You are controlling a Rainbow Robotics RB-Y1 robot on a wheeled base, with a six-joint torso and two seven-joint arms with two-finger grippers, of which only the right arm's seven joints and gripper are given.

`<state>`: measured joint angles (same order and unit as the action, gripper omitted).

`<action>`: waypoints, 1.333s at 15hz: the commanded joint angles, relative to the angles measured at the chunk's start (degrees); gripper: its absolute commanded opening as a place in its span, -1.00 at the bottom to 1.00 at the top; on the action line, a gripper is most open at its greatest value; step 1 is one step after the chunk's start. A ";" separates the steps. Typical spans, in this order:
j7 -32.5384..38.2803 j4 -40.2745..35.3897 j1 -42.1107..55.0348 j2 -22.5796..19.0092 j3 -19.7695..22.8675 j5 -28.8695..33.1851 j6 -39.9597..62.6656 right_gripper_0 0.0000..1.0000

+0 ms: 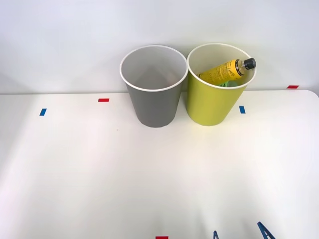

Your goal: Put cans in the gray bin, plastic bottles in the light green bin

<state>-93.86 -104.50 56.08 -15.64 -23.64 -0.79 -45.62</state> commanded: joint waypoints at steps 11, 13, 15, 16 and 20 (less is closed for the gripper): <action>-0.01 0.00 0.00 0.00 0.00 0.00 0.01 1.00; -0.01 0.00 0.00 0.00 0.00 0.00 0.01 1.00; -0.01 0.00 0.00 0.00 0.00 0.00 0.01 1.00; -0.01 0.00 0.00 0.00 0.00 0.00 0.01 1.00; -0.01 0.00 0.00 0.00 0.00 0.00 0.01 1.00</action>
<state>-93.86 -104.50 56.07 -15.64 -23.64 -0.79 -45.62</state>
